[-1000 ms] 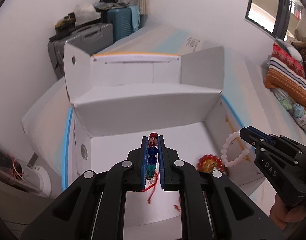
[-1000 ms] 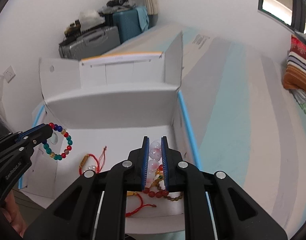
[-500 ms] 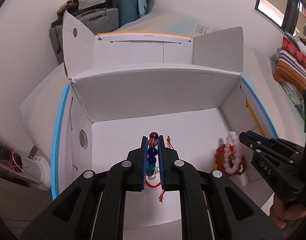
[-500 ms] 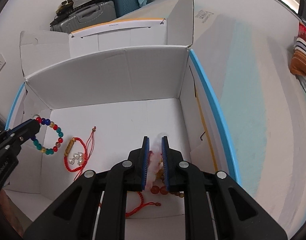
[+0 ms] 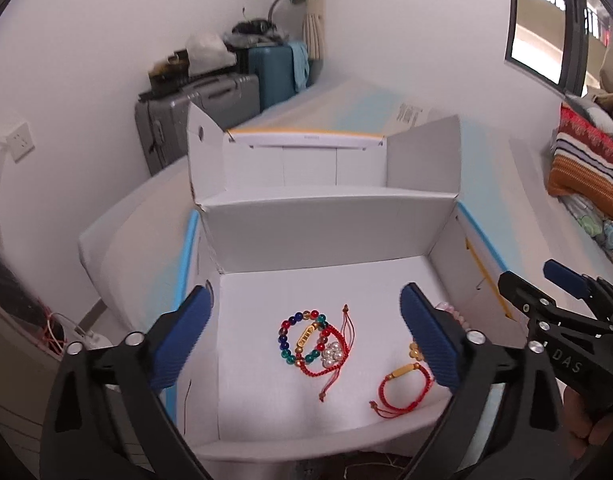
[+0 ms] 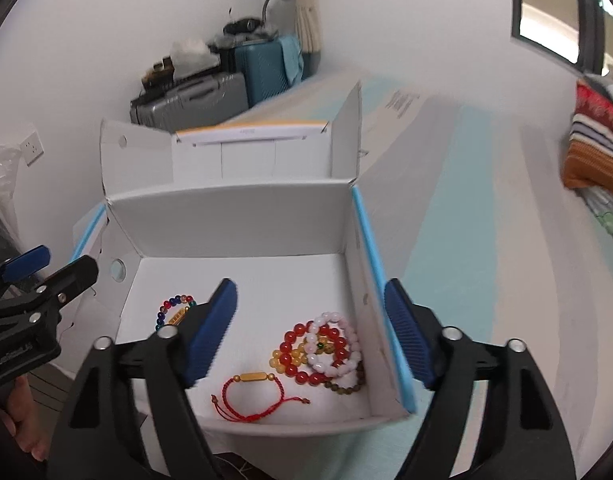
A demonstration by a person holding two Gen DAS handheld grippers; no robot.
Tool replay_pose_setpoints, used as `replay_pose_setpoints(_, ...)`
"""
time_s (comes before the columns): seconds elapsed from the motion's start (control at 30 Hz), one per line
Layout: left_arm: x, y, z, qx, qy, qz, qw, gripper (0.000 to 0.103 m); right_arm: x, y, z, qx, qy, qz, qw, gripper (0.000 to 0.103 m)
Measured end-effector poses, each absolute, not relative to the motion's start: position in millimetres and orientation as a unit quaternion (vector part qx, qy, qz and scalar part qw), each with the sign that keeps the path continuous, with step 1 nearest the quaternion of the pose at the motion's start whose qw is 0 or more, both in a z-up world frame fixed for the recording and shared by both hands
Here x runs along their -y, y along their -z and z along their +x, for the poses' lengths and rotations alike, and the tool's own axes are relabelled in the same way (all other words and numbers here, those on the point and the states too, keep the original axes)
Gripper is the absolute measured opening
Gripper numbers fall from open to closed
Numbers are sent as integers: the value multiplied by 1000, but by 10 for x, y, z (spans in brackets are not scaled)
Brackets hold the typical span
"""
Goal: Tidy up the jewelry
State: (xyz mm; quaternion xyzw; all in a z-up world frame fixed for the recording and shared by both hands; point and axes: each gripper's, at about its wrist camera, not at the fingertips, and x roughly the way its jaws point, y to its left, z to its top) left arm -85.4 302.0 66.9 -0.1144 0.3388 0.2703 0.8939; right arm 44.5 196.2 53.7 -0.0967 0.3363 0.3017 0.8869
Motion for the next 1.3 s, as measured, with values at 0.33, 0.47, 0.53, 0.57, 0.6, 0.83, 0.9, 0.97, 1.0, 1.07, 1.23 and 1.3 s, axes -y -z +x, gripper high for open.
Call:
replay_pose_setpoints(0.33,-2604,-571,-1253,-323,-261,-103,904,97,-1547,-476,-14,-319,-288,-77,899,95)
replay_pose_setpoints(0.47,-2483,-504,-1393,-320,-266,-97,904,97,-1449,-393,-122,-330,-284,-78,897,95)
replay_pose_setpoints(0.53,-2458,-468,-1448,-320,-267,-105,903,97,-1438,-366,-148,-330,-284,-84,896,95)
replay_pose_setpoints(0.57,-2459,-445,-1458,-322,-266,-110,902,97,-1442,-358,-158,-330,-283,-86,896,95)
replay_pose_setpoints(0.6,-2452,-424,-1470,-323,-267,-111,901,97,-1447,-351,-170,-329,-284,-88,896,95)
replay_pose_setpoints(0.83,-2498,-292,-1485,-337,-271,-119,894,97,-1464,-315,-209,-331,-286,-92,894,95)
replay_pose_setpoints(0.9,-2503,-298,-1498,-335,-272,-119,894,97,-1472,-311,-210,-332,-286,-93,894,95)
replay_pose_setpoints(0.97,-2516,-296,-1501,-334,-274,-120,894,97,-1486,-312,-216,-332,-285,-95,894,95)
replay_pose_setpoints(1.0,-2523,-295,-1502,-334,-275,-121,893,97,-1487,-313,-212,-332,-286,-95,894,95)
replay_pose_setpoints(1.07,-2526,-294,-1507,-332,-280,-119,893,97,-1495,-313,-215,-332,-286,-96,894,95)
replay_pose_setpoints(1.23,-2485,-286,-1497,-334,-281,-107,893,97,-1506,-311,-210,-333,-285,-96,894,95)
replay_pose_setpoints(1.3,-2456,-280,-1494,-335,-284,-100,893,97,-1505,-306,-208,-334,-284,-96,894,95)
